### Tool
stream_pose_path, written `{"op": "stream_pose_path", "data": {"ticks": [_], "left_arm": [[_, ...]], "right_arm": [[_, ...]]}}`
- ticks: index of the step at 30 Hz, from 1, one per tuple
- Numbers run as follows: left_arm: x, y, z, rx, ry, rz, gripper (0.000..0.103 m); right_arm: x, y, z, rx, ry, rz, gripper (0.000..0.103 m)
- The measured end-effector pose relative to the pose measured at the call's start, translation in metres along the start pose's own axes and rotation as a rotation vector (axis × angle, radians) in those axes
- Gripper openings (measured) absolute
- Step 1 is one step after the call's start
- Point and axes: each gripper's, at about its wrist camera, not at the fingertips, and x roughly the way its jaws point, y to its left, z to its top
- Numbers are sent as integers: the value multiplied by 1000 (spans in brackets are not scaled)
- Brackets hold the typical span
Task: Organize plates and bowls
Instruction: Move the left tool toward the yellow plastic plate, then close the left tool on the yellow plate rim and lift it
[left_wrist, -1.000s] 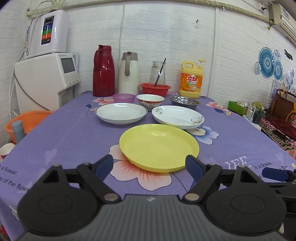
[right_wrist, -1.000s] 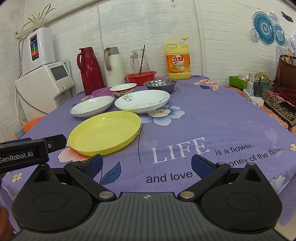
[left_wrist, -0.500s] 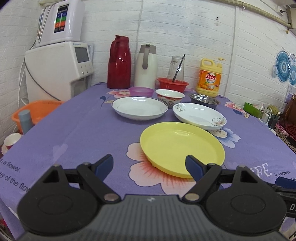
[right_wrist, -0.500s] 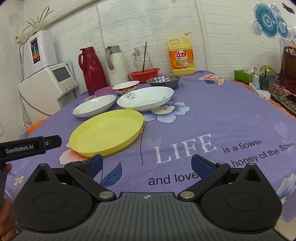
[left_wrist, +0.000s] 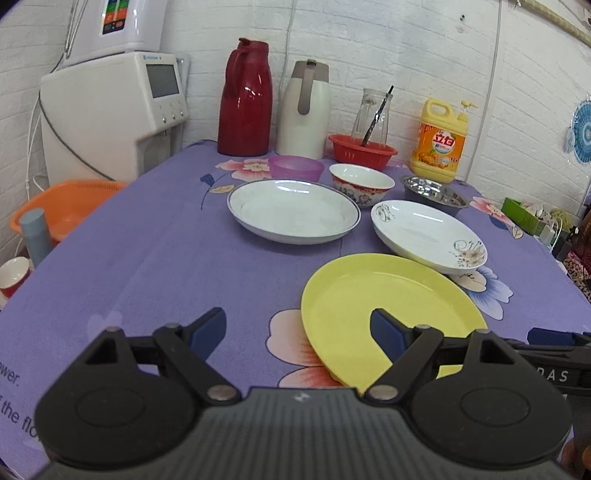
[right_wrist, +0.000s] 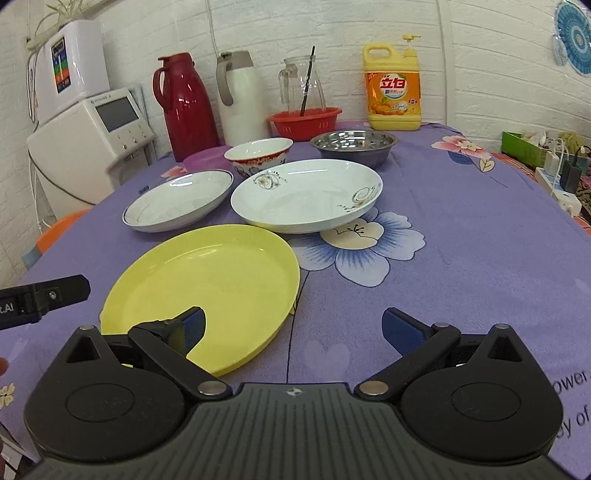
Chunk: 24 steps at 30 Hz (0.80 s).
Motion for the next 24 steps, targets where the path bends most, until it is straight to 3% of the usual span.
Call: {"op": "stream_pose_path", "data": {"ticks": [5,10,16,20,22,24], "left_arm": [[40,3,12,17,108,-61,83],[66,-3,16,102,171,-67,83],[74,2,15,105,188,-153,83],[75,4,18,105,197,-163,81],[75,5,21,105,216,-162,80],[73,5,23,111,224,-167,80]], "right_arm": [[25,12,13,-92,36,-8,103],[36,9,11,-135,62,-17,103],[33,5,8,-155,4,-4,103],[33,5,18,-147,39,17,103],[24,0,19,-110,-9,81,103],[19,2,21,-115,-30,89,103]]}}
